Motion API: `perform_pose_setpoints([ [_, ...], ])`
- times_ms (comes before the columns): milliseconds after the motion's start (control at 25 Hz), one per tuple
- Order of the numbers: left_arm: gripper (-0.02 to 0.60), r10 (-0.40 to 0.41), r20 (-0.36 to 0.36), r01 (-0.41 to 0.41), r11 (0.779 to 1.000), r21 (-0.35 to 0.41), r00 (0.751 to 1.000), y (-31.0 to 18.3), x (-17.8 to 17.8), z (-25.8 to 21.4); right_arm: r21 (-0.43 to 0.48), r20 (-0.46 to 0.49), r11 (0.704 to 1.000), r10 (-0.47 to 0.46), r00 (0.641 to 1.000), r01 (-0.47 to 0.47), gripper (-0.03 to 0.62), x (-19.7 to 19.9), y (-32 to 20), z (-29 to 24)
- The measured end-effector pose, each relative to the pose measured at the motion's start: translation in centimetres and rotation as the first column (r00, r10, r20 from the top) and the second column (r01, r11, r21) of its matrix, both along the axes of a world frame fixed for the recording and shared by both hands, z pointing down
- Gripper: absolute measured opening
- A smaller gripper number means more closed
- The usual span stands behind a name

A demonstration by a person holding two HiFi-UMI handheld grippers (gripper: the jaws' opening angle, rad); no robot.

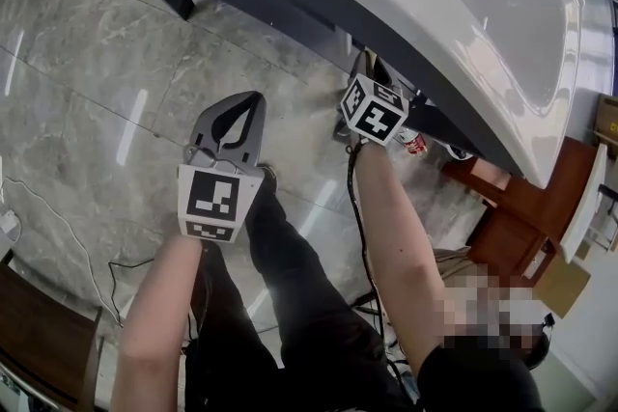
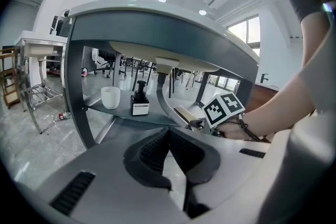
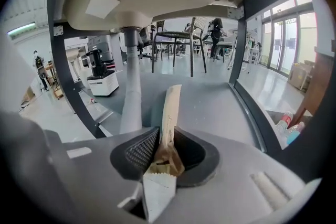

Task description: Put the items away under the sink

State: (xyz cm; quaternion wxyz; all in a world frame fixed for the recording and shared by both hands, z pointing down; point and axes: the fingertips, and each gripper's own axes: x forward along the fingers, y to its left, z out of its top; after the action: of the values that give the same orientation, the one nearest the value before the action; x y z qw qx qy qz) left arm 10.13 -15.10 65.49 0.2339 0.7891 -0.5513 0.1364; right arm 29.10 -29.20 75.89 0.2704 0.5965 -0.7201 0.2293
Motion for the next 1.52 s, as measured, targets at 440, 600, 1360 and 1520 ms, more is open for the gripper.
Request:
perform_pose_setpoints([
  [440,0.009,0.066,-0.033,-0.065,0.998,0.021,0.997,1.6,1.4,-1.9,-0.013,0.004,1.000,0.027,1.000,-0.027,0.196,0.6,2.1,-1.6],
  [600,0.009,0.055,-0.037,-0.054,0.998,0.029,0.998,2.9,1.1,-3.8,0.004,-0.005,0.993,0.118,0.993,-0.118,0.196,1.3,4.6,-3.4],
  [1360,0.009,0.033,-0.150,-0.021,0.997,0.081,0.988,13.8,-4.8,-18.0,0.114,0.251,0.982,0.119,0.961,-0.152,0.003,-7.7,17.9,-21.9],
  [1520,0.009,0.027,-0.159,-0.010,0.994,0.109,0.987,16.4,-6.7,-20.9,0.163,0.283,0.981,0.058,0.957,-0.107,0.003,-9.9,20.6,-26.5],
])
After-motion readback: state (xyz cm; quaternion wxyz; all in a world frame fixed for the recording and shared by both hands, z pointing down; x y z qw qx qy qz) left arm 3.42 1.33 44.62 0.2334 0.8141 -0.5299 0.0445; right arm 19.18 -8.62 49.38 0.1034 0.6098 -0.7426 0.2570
